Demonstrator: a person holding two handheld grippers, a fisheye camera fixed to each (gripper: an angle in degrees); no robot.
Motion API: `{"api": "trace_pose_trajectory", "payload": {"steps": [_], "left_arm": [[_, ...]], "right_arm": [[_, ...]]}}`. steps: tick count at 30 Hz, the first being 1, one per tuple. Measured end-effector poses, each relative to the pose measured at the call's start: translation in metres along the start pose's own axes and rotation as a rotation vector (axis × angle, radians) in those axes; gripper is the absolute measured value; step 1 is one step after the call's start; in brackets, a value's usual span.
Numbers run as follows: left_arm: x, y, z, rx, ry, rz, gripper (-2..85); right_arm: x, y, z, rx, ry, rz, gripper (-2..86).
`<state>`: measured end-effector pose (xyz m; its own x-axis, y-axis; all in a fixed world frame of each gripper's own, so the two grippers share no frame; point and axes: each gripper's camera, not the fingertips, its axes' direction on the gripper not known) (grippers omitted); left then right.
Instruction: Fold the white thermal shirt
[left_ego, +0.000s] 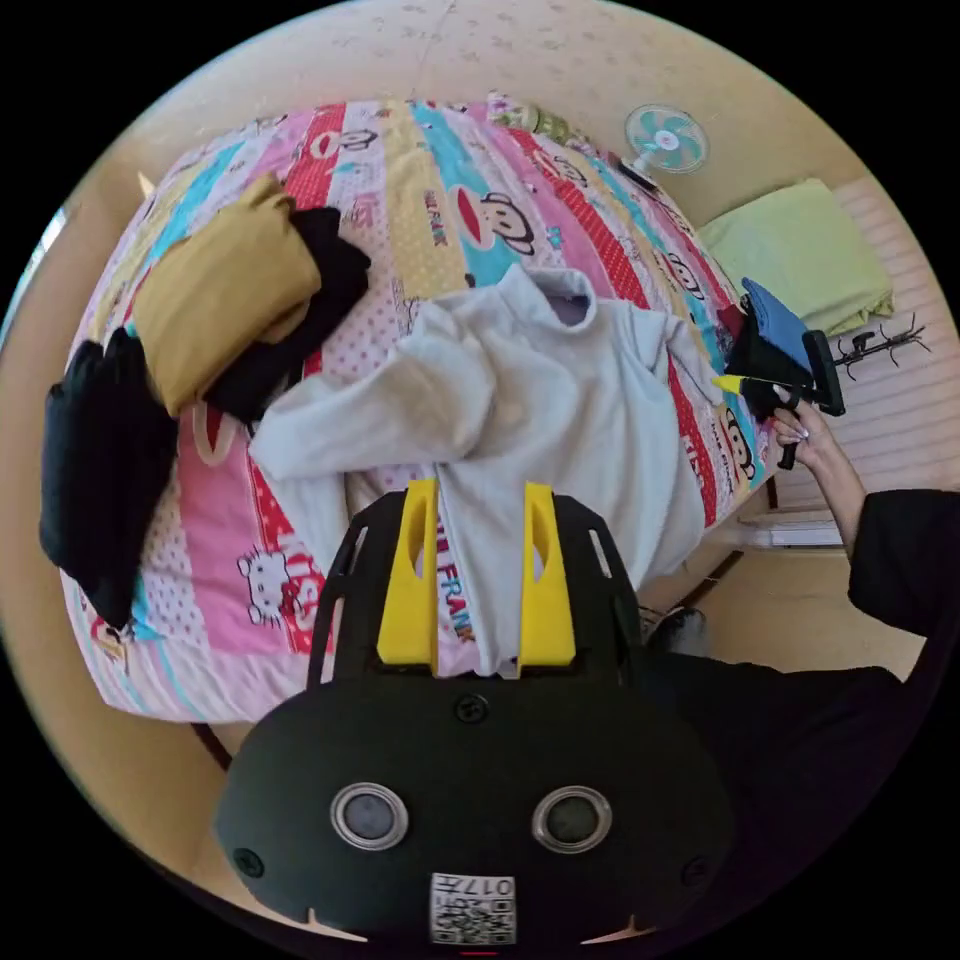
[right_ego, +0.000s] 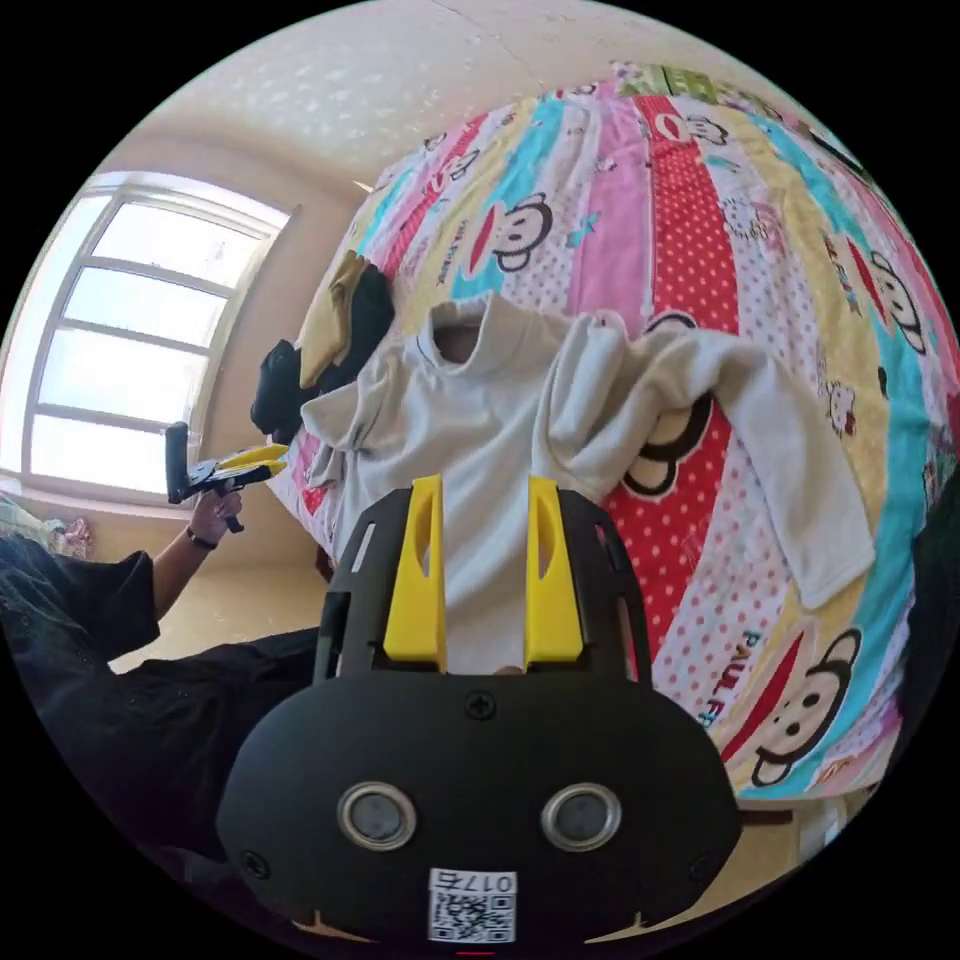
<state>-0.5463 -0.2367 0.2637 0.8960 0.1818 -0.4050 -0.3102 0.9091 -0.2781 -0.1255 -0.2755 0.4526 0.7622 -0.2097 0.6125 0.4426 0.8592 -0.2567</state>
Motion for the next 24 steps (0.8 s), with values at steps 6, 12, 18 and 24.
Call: {"api": "trace_pose_trajectory", "payload": {"steps": [6,12,18,24], "left_arm": [[-0.008,-0.098,0.134,-0.426,-0.091,0.005,15.8],[-0.062,-0.051,0.113,-0.239,0.173,-0.153,4.1],[-0.059,-0.035,0.086,-0.157,-0.038,-0.031,3.8],[-0.061,0.011,0.065,0.053,-0.034,-0.186,8.0]], "right_arm": [[0.004,-0.063,0.154,-0.516,0.203,-0.279,12.3],[-0.025,-0.035,0.112,-0.306,0.305,-0.458,5.2],[0.034,-0.043,0.14,-0.368,0.154,-0.157,9.4],[0.062,0.055,0.015,0.071,0.044,0.021,12.9]]}}
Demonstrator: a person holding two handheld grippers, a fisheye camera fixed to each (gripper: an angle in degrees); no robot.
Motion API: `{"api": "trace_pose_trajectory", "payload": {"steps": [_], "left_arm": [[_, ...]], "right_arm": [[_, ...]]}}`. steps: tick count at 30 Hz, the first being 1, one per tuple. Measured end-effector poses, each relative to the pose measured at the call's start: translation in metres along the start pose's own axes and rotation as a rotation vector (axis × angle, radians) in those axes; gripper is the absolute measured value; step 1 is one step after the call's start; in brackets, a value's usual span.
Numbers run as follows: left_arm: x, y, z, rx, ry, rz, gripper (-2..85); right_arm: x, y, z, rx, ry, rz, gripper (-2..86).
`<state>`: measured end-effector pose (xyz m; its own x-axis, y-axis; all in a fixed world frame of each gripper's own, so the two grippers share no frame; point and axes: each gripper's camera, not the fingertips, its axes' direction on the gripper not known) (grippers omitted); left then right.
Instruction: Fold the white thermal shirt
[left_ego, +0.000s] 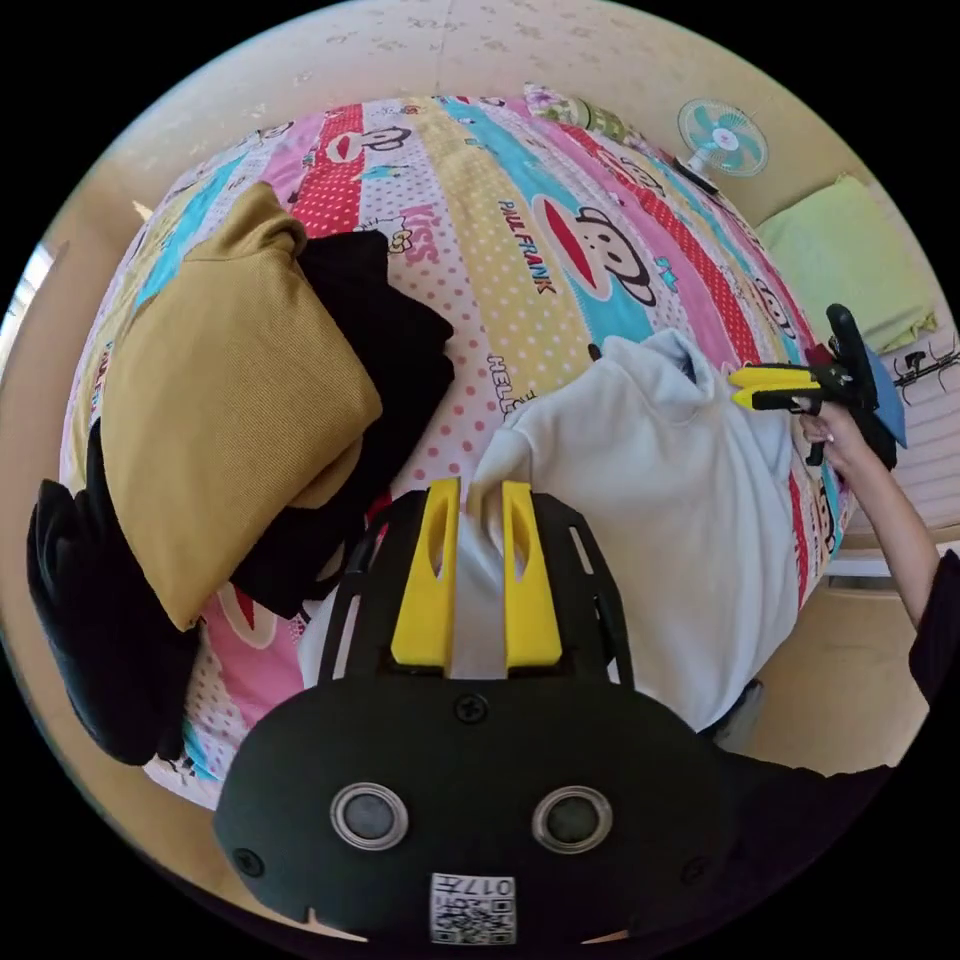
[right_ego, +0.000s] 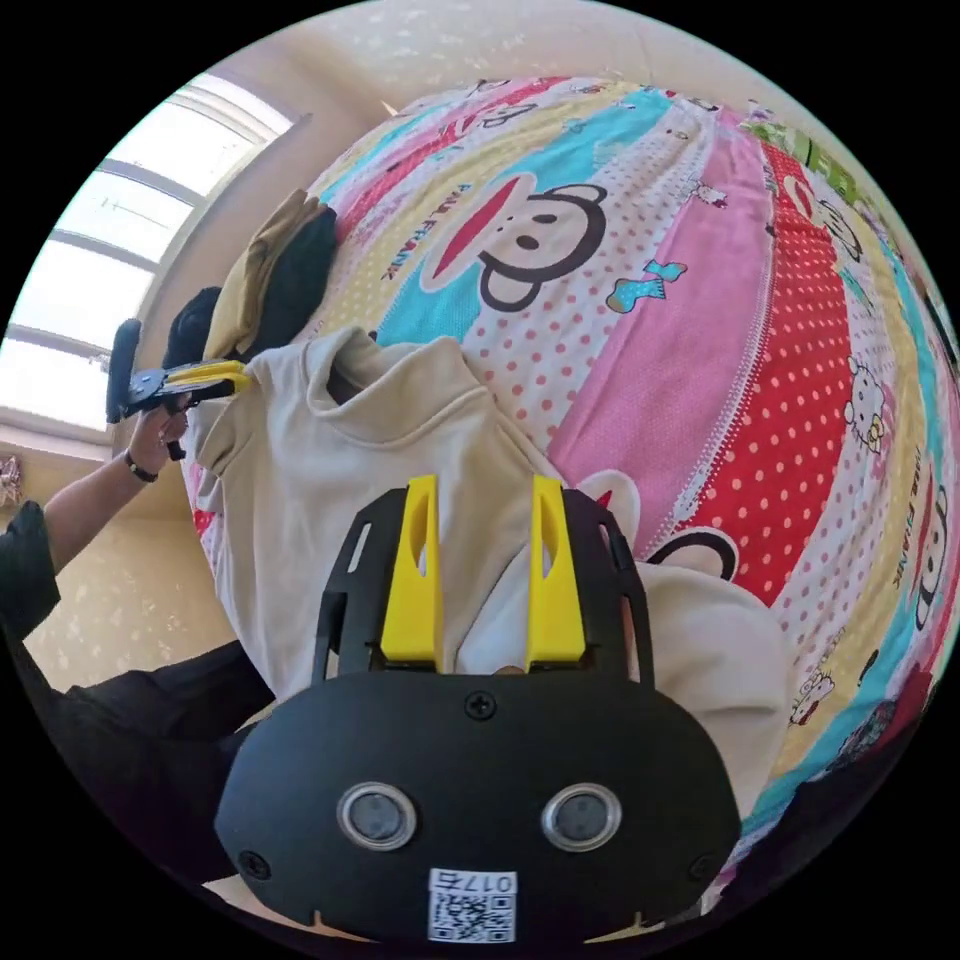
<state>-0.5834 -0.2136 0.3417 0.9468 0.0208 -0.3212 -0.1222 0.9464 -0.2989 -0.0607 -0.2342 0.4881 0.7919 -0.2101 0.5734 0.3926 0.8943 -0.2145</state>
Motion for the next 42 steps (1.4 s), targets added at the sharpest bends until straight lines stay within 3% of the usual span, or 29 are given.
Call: {"api": "trace_pose_trajectory", "payload": {"steps": [2,4,6,9,14,17,19,22,24,29,31,34,38,40,42], "left_arm": [[-0.01,0.041,-0.042,0.224,0.08,-0.137,9.3],[-0.002,0.071,-0.06,0.319,0.167,-0.147,9.5],[0.018,0.091,-0.061,0.303,0.236,-0.079,9.4],[0.051,0.12,-0.03,0.206,0.416,0.013,9.0],[0.061,0.154,0.069,-0.05,0.441,-0.08,7.9],[0.046,0.171,0.082,0.025,0.41,-0.101,2.8],[0.036,0.174,0.083,0.027,0.447,-0.113,1.7],[0.026,0.178,0.082,0.034,0.464,-0.108,0.9],[0.019,0.181,0.081,0.04,0.476,-0.111,0.7],[-0.007,0.187,0.082,0.056,0.563,-0.127,1.0],[-0.011,0.188,0.077,0.061,0.565,-0.123,1.8],[-0.013,0.188,0.064,0.056,0.586,-0.094,6.0],[-0.032,0.209,0.021,0.114,0.625,-0.093,9.7],[-0.051,0.225,-0.007,0.163,0.575,-0.128,9.7],[-0.075,0.242,-0.038,0.203,0.468,-0.167,9.8]], "right_arm": [[0.029,0.058,-0.046,0.136,0.01,0.188,12.8],[0.067,0.129,-0.079,0.27,-0.02,0.467,12.7],[0.11,0.231,-0.094,0.424,-0.059,0.84,12.5],[0.135,0.321,-0.079,0.646,-0.164,1.158,12.4],[0.159,0.357,-0.047,0.853,-0.278,1.464,12.1],[0.16,0.35,-0.04,0.931,-0.292,1.511,10.1],[0.155,0.341,-0.056,0.99,-0.31,1.447,7.4],[0.145,0.315,-0.123,1.083,-0.279,1.16,4.6],[0.137,0.288,-0.189,1.033,-0.141,0.948,4.3],[0.078,0.203,-0.271,0.868,0.14,0.68,4.1],[0.032,0.16,-0.273,0.861,0.075,0.504,4.1],[-0.065,0.083,-0.234,0.811,-0.172,0.237,4.3],[-0.215,-0.011,-0.083,0.555,-0.446,-0.052,4.8],[-0.26,-0.036,0.01,0.372,-0.55,-0.083,5.4],[-0.295,-0.055,0.119,0.074,-0.527,0.007,7.4]]}}
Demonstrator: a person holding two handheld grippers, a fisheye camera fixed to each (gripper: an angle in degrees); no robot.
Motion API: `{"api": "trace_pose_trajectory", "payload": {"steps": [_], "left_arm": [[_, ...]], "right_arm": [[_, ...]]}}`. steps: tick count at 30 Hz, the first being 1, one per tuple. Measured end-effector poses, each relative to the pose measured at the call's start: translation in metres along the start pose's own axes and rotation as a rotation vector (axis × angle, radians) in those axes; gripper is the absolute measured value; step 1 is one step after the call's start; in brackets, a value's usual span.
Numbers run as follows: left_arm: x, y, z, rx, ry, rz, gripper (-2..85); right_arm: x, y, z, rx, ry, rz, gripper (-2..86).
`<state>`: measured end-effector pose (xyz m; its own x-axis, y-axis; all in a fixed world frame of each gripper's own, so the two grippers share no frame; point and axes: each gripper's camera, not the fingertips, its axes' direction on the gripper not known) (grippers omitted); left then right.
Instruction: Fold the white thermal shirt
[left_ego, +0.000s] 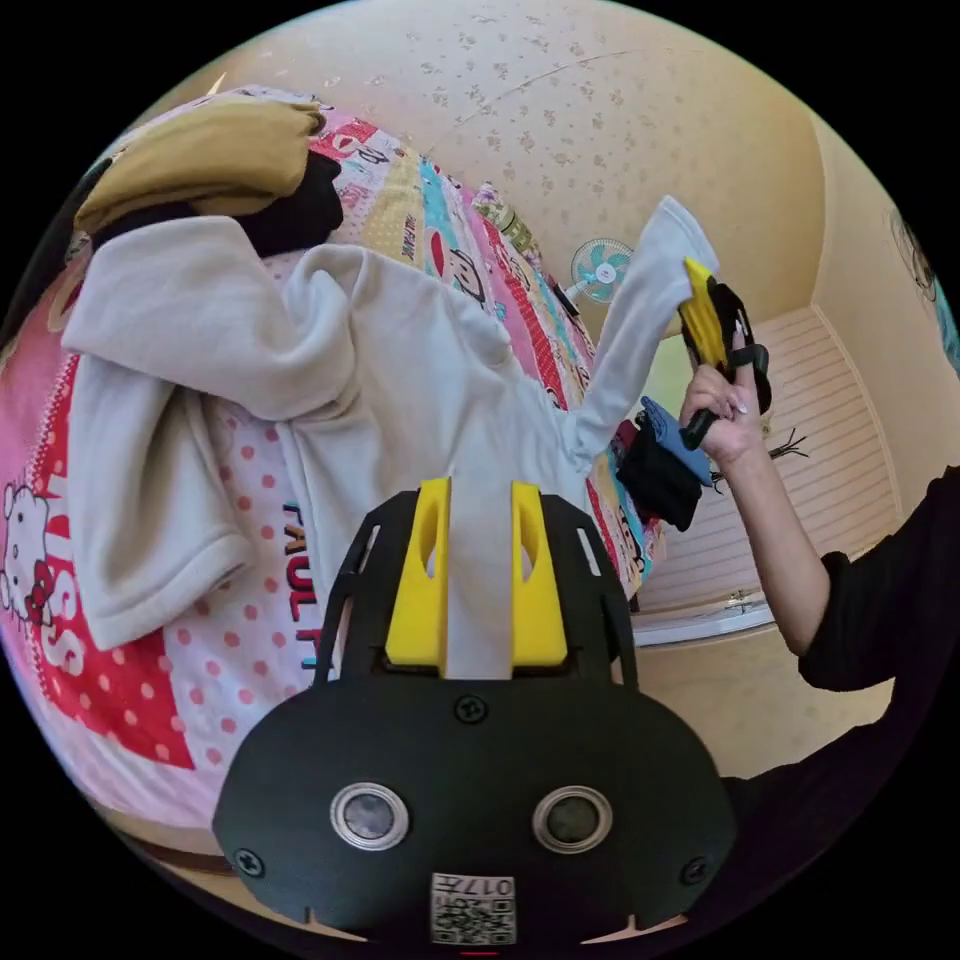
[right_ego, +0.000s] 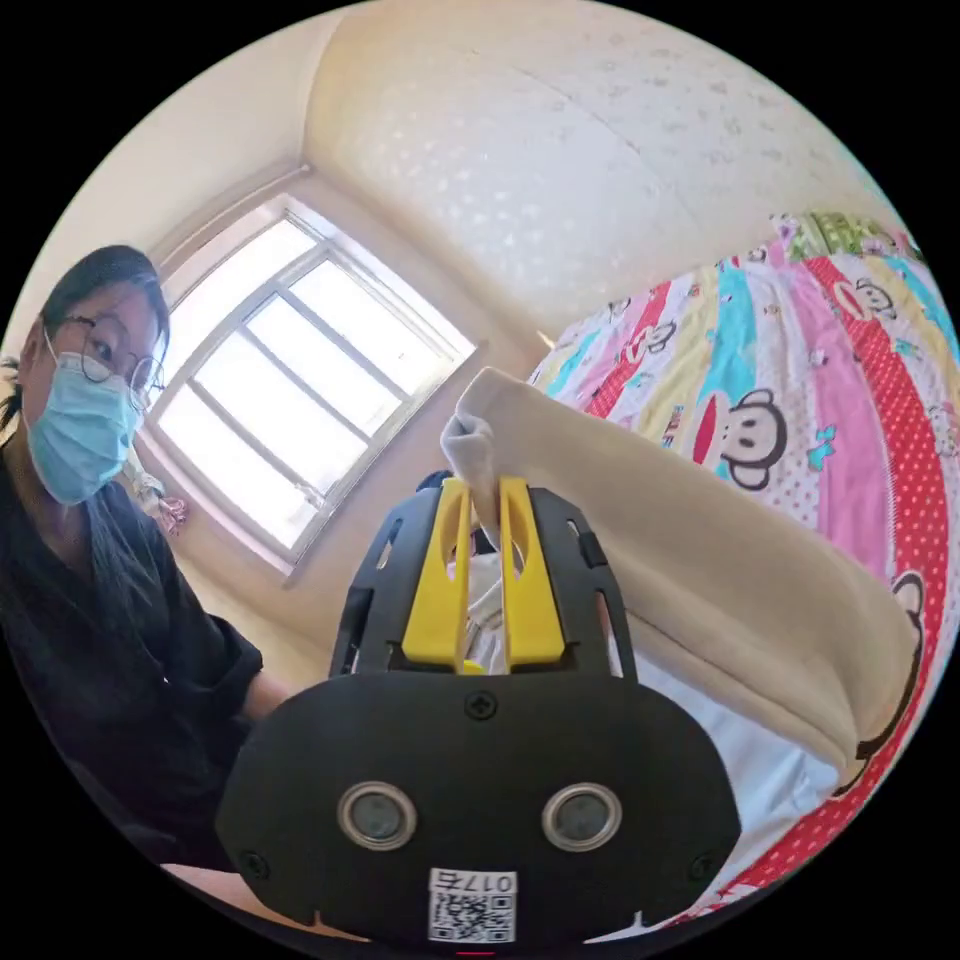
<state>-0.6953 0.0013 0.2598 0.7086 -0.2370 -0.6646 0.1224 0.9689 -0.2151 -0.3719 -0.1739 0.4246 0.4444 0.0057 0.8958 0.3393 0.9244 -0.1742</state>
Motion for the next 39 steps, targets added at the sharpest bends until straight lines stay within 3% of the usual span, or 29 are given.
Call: {"api": "trace_pose_trajectory", "payload": {"steps": [2,5,7,9,12,15,18,20,22,25,28,31,34,39], "left_arm": [[-0.021,0.007,-0.059,0.089,-0.145,-0.04,10.2],[-0.062,0.012,-0.109,0.124,-0.288,-0.112,11.9],[-0.093,0.012,-0.116,0.09,-0.266,-0.169,12.5],[-0.125,0.009,-0.102,-0.005,-0.183,-0.264,13.0],[-0.145,0.001,-0.082,-0.082,-0.215,-0.283,12.1],[-0.148,-0.014,-0.086,-0.138,-0.224,-0.255,8.1],[-0.164,-0.024,-0.113,-0.12,-0.037,-0.276,1.5],[-0.173,-0.039,-0.173,0.025,-0.002,-0.27,0.5],[-0.176,-0.054,-0.234,0.154,-0.096,-0.238,0.4],[-0.19,-0.068,-0.317,0.315,-0.308,-0.26,1.7],[-0.226,-0.079,-0.345,0.25,-0.401,-0.339,5.5],[-0.25,-0.071,-0.352,0.225,-0.399,-0.428,13.0],[-0.248,-0.049,-0.357,0.264,-0.457,-0.451,14.1],[-0.253,0.001,-0.344,0.347,-0.295,-0.565,13.8]], "right_arm": [[-0.008,-0.002,0.035,-0.018,0.031,0.016,8.9],[-0.048,-0.014,0.071,-0.083,0.265,-0.033,9.4],[-0.06,-0.026,0.11,-0.265,0.493,-0.028,9.1],[-0.052,-0.038,0.183,-0.647,0.755,0.019,8.3],[-0.074,-0.058,0.236,-0.749,0.919,-0.053,7.8],[-0.087,-0.073,0.259,-0.76,0.976,-0.008,7.6],[-0.099,-0.076,0.264,-0.677,0.988,0.008,7.5],[-0.105,-0.078,0.267,-0.646,0.99,0.013,7.5],[-0.109,-0.083,0.271,-0.634,0.989,0.03,7.4],[-0.112,-0.094,0.277,-0.632,0.988,0.062,7.4],[-0.116,-0.101,0.281,-0.623,0.991,0.086,7.5],[-0.12,-0.104,0.283,-0.619,0.999,0.081,7.5],[-0.122,-0.108,0.284,-0.628,1.002,0.073,7.5],[-0.123,-0.111,0.278,-0.636,0.998,0.068,7.4]]}}
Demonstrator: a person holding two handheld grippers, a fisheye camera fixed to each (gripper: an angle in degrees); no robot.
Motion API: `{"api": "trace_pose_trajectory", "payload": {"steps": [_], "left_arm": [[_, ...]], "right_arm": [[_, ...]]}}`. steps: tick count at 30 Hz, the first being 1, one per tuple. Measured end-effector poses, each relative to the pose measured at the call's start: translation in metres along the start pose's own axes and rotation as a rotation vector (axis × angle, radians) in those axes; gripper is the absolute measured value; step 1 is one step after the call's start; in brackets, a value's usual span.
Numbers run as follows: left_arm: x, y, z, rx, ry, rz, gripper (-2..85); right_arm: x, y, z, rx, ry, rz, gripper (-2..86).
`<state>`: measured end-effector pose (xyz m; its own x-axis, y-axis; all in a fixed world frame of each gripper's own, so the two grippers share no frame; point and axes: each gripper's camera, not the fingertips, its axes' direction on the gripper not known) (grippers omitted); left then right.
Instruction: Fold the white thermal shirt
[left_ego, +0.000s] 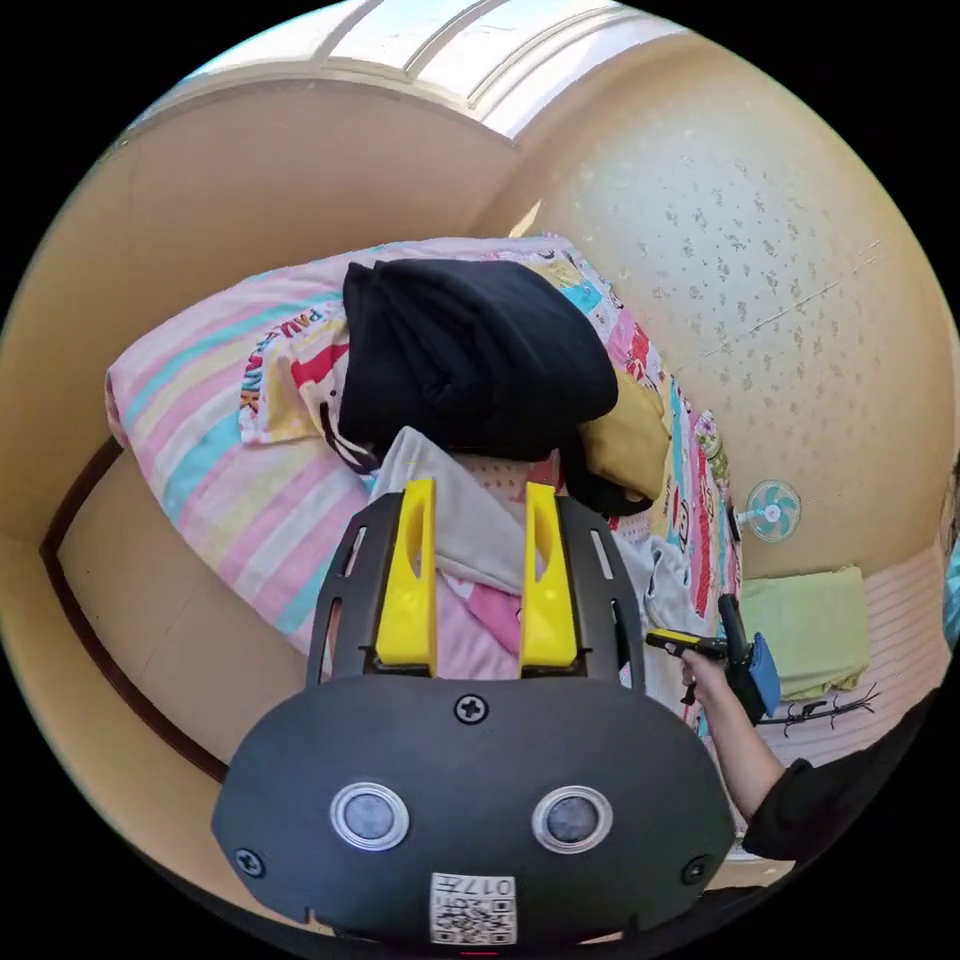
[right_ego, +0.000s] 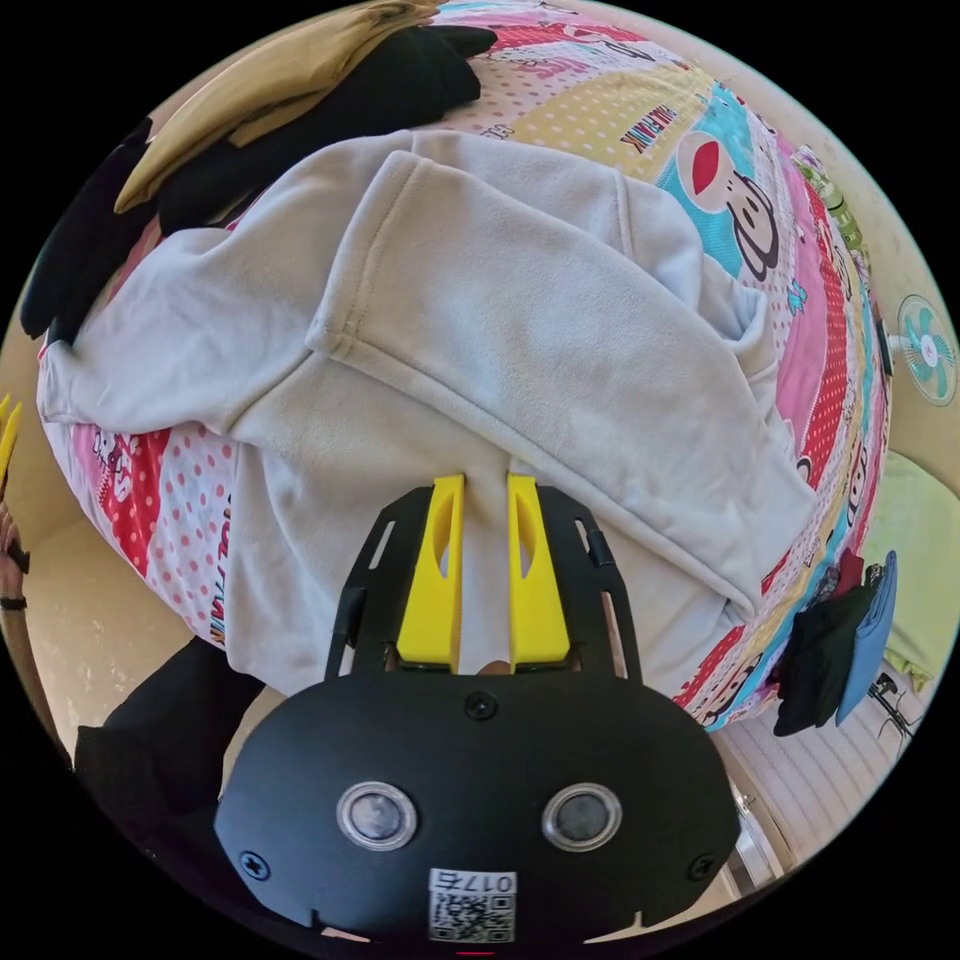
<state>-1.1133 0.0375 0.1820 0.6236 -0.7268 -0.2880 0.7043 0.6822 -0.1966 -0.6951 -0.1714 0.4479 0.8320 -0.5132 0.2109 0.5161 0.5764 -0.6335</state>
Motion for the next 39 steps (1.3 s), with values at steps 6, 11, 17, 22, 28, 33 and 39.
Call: {"api": "trace_pose_trajectory", "payload": {"steps": [6,11,17,22,28,33,39], "left_arm": [[-0.046,0.025,0.054,-0.041,0.141,-0.345,13.7],[-0.052,0.018,0.065,-0.017,0.148,-0.422,6.0],[0.049,0.002,-0.008,0.098,-0.012,0.009,3.2],[0.217,0.011,-0.024,0.279,0.098,0.491,3.3],[0.426,0.088,0.117,0.045,0.702,0.798,3.4],[0.526,0.207,0.305,-0.509,0.616,0.944,7.2],[0.503,0.244,0.286,-0.444,0.363,0.92,9.6]], "right_arm": [[0.013,0.011,-0.002,0.022,-0.008,0.01,7.4],[0.033,0.023,-0.002,0.035,-0.043,0.021,7.6],[0.07,0.057,0.001,0.152,-0.152,0.074,7.6],[0.113,0.106,-0.004,0.276,-0.319,0.17,8.0],[0.215,0.228,-0.021,0.487,-0.466,0.513,8.1],[0.302,0.301,-0.005,0.441,-0.409,0.674,5.5],[0.321,0.245,-0.032,0.473,-0.25,0.449,6.1]]}}
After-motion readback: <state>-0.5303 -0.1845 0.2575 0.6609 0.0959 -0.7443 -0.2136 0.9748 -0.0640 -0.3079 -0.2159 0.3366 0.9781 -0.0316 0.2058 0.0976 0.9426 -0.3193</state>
